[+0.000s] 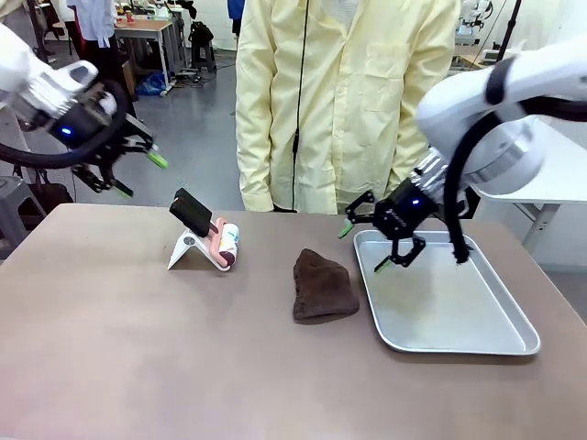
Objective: Clean the surface of the table.
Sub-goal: Return the Lint Roller and towel to their original positions.
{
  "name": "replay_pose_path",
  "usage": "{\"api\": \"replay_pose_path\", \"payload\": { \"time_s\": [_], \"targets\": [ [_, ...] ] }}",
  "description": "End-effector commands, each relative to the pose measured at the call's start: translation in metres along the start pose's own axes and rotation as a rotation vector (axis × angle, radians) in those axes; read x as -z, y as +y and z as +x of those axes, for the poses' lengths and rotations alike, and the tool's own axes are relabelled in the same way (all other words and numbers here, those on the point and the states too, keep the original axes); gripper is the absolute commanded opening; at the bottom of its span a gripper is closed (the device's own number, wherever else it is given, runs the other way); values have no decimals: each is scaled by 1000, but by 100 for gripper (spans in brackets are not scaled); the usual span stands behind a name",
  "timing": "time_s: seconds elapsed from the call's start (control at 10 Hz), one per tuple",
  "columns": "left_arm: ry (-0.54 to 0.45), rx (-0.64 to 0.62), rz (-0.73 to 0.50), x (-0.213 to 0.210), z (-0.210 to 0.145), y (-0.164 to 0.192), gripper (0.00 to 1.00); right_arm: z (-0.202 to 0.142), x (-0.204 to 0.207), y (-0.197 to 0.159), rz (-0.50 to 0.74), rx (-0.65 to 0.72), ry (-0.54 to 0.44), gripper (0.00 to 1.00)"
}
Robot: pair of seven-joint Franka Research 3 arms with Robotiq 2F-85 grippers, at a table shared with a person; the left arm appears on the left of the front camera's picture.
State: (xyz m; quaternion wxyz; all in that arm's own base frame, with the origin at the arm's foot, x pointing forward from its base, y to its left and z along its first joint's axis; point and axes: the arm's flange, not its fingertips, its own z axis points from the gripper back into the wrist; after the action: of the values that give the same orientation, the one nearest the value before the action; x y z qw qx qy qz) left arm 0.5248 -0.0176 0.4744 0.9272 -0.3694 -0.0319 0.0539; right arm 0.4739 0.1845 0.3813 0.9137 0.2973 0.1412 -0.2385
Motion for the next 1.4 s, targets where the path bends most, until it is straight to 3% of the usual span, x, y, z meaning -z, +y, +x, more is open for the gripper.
{"api": "replay_pose_path", "payload": {
  "time_s": [0.0,0.2,0.3,0.5,0.6,0.9,1.0,1.1,1.2,1.3],
  "targets": [
    [-96,5,-171,-46,-34,26,100,-22,-27,-33,145,-62,56,100],
    [-174,-2,-298,-91,-72,54,100,-38,-45,-69,265,-202,171,100],
    [-162,-28,-331,-103,-91,76,100,-46,-69,-88,356,-308,239,100],
    [-110,-46,-346,-98,-110,107,100,-50,-105,-132,544,-437,291,100],
    [-141,-33,-423,-92,-113,117,100,-46,-120,-149,630,-490,310,100],
    [-257,79,-540,-80,-103,101,100,-26,-160,-194,783,-664,283,100],
    [-212,87,-547,-74,-97,96,100,-19,-159,-199,791,-720,279,100],
    [-218,19,-506,-88,-109,110,100,-12,-152,-195,794,-742,289,100],
    [-218,19,-506,-88,-109,110,100,-37,-161,-197,793,-629,251,100],
    [-218,19,-506,-88,-109,110,100,-37,-161,-197,793,-629,251,100]
  ]
}}
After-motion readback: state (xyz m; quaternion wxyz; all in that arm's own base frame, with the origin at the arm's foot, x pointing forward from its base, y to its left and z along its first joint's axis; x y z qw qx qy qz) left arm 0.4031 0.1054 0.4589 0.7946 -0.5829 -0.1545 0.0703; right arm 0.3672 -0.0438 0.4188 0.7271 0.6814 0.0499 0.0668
